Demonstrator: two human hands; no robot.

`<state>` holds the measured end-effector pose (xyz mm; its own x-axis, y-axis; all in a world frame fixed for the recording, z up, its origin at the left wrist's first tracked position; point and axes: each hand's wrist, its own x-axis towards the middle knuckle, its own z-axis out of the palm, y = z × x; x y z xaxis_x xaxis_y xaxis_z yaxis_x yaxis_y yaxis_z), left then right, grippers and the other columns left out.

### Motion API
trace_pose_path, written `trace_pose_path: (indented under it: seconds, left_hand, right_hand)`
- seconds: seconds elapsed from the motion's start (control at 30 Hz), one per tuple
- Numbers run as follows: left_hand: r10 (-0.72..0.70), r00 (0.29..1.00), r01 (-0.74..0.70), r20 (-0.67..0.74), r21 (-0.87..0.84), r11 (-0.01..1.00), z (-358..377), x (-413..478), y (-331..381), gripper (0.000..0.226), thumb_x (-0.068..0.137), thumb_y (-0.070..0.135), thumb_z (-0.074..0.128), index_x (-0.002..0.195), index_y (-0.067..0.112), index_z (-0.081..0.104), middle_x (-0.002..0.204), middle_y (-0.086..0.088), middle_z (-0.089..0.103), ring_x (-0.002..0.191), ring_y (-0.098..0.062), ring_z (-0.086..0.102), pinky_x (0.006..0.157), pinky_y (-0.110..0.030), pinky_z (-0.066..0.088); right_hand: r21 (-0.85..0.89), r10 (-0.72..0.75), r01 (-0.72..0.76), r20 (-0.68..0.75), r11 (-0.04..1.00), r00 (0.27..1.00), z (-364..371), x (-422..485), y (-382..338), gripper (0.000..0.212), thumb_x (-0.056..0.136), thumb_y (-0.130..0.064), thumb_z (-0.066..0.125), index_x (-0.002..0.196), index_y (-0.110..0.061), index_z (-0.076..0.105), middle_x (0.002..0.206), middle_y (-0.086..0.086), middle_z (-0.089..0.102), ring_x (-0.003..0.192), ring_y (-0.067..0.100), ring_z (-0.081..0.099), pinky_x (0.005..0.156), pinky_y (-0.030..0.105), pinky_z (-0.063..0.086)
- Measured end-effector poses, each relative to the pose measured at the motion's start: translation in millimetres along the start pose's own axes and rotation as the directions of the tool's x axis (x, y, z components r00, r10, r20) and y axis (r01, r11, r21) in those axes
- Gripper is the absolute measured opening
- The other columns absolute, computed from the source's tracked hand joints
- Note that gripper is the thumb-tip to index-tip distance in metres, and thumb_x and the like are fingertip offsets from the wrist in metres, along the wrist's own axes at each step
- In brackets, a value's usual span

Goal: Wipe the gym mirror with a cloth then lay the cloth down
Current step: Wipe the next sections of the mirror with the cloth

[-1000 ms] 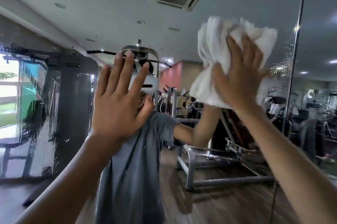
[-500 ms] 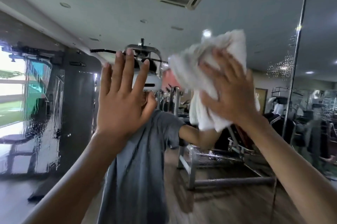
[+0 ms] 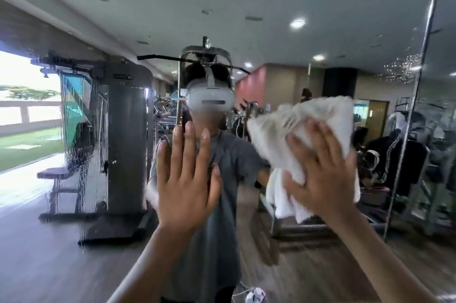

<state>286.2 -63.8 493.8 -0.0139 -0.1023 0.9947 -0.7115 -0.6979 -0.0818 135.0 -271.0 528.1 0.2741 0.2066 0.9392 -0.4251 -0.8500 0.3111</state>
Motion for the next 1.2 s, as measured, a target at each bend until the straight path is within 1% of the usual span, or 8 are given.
trace_pose_path:
  seconds: [0.1, 0.2, 0.47, 0.57, 0.73, 1.0, 1.1, 1.2]
  left_hand:
    - [0.009, 1.000, -0.009, -0.012, -0.003, 1.000, 2.2, -0.4, -3.1, 0.061, 0.099, 0.033, 0.042, 0.153, 0.006, 0.036, 0.161, -0.021, 0.028, 0.151, -0.035, 0.021, 0.125, -0.051, 0.010]
    - [0.010, 1.000, -0.010, -0.019, -0.027, 1.000, 2.3, -1.9, -6.4, 0.061, 0.100, 0.035, 0.040, 0.153, 0.007, 0.037, 0.161, -0.020, 0.026, 0.153, -0.033, 0.018, 0.125, -0.049, 0.009]
    - [-0.004, 1.000, 0.004, 0.010, -0.035, 0.999, 1.0, -2.8, -5.0, 0.063, 0.101, 0.038, 0.036, 0.157, 0.009, 0.029, 0.164, -0.017, 0.019, 0.154, -0.029, 0.011, 0.125, -0.048, 0.004]
    - [-0.010, 0.999, 0.009, -0.036, -0.027, 1.000, 3.1, -2.9, -1.9, 0.062, 0.101, 0.035, 0.040, 0.156, 0.009, 0.031, 0.162, -0.019, 0.023, 0.153, -0.033, 0.017, 0.125, -0.050, 0.008]
    - [0.031, 0.998, -0.032, -0.047, -0.021, 0.999, 4.1, -3.5, -5.9, 0.062, 0.100, 0.034, 0.042, 0.154, 0.006, 0.034, 0.161, -0.021, 0.026, 0.152, -0.036, 0.020, 0.125, -0.049, 0.008]
    - [0.031, 0.999, -0.031, -0.022, -0.013, 0.999, 3.5, -3.6, -8.8, 0.066, 0.100, 0.043, 0.039, 0.153, 0.004, 0.038, 0.161, -0.020, 0.022, 0.152, -0.034, 0.017, 0.126, -0.047, 0.006]
    - [-0.004, 1.000, 0.004, -0.011, -0.001, 1.000, 3.9, -6.0, -1.0, 0.063, 0.100, 0.038, 0.040, 0.154, 0.005, 0.036, 0.161, -0.022, 0.026, 0.150, -0.038, 0.022, 0.125, -0.051, 0.010]
    - [-0.006, 1.000, 0.006, -0.004, -0.004, 1.000, 4.3, -4.9, -1.1, 0.063, 0.101, 0.039, 0.039, 0.154, 0.006, 0.035, 0.161, -0.021, 0.025, 0.150, -0.037, 0.023, 0.124, -0.053, 0.013]
  right_hand:
    - [0.021, 0.325, -0.324, -0.056, 0.946, 0.944, -1.4, 42.9, -16.5, 0.069, 0.092, -0.059, 0.041, 0.152, -0.027, 0.033, 0.163, 0.009, 0.023, 0.148, 0.025, 0.020, 0.111, 0.062, 0.022]
    - [0.037, 0.406, -0.405, -0.106, 0.914, 0.908, 2.1, 61.0, -56.0, 0.070, 0.095, -0.058, 0.038, 0.155, -0.023, 0.031, 0.163, 0.013, 0.023, 0.149, 0.028, 0.020, 0.113, 0.061, 0.016]
    - [0.016, -0.181, 0.180, 0.079, 0.983, 0.980, 0.7, -45.5, -28.6, 0.071, 0.088, -0.061, 0.048, 0.151, -0.032, 0.032, 0.162, 0.006, 0.024, 0.150, 0.024, 0.021, 0.100, 0.063, 0.036]
    - [0.005, 0.062, -0.062, 0.060, 0.998, 0.996, -3.3, -25.9, 3.3, 0.069, 0.089, -0.060, 0.045, 0.149, -0.028, 0.034, 0.162, 0.007, 0.022, 0.148, 0.025, 0.020, 0.103, 0.066, 0.033]
    - [0.077, 0.496, -0.490, -0.123, 0.868, 0.859, 3.0, 53.9, -51.2, 0.069, 0.091, -0.057, 0.044, 0.152, -0.025, 0.038, 0.162, 0.010, 0.027, 0.148, 0.025, 0.021, 0.112, 0.065, 0.017]
    - [0.048, -0.125, 0.123, 0.054, 0.991, 0.991, 6.2, -60.3, -61.3, 0.065, 0.093, -0.060, 0.043, 0.151, -0.034, 0.032, 0.162, 0.004, 0.027, 0.149, 0.023, 0.024, 0.102, 0.060, 0.032]
    - [0.052, 0.087, -0.091, 0.077, 0.994, 0.993, 1.7, -55.7, -18.0, 0.067, 0.088, -0.058, 0.046, 0.148, -0.029, 0.036, 0.159, 0.008, 0.028, 0.146, 0.027, 0.025, 0.099, 0.063, 0.035]
    - [0.095, 0.502, -0.496, -0.064, 0.863, 0.862, 3.4, 2.4, -31.8, 0.068, 0.091, -0.056, 0.046, 0.151, -0.024, 0.039, 0.161, 0.011, 0.027, 0.147, 0.026, 0.022, 0.107, 0.062, 0.026]
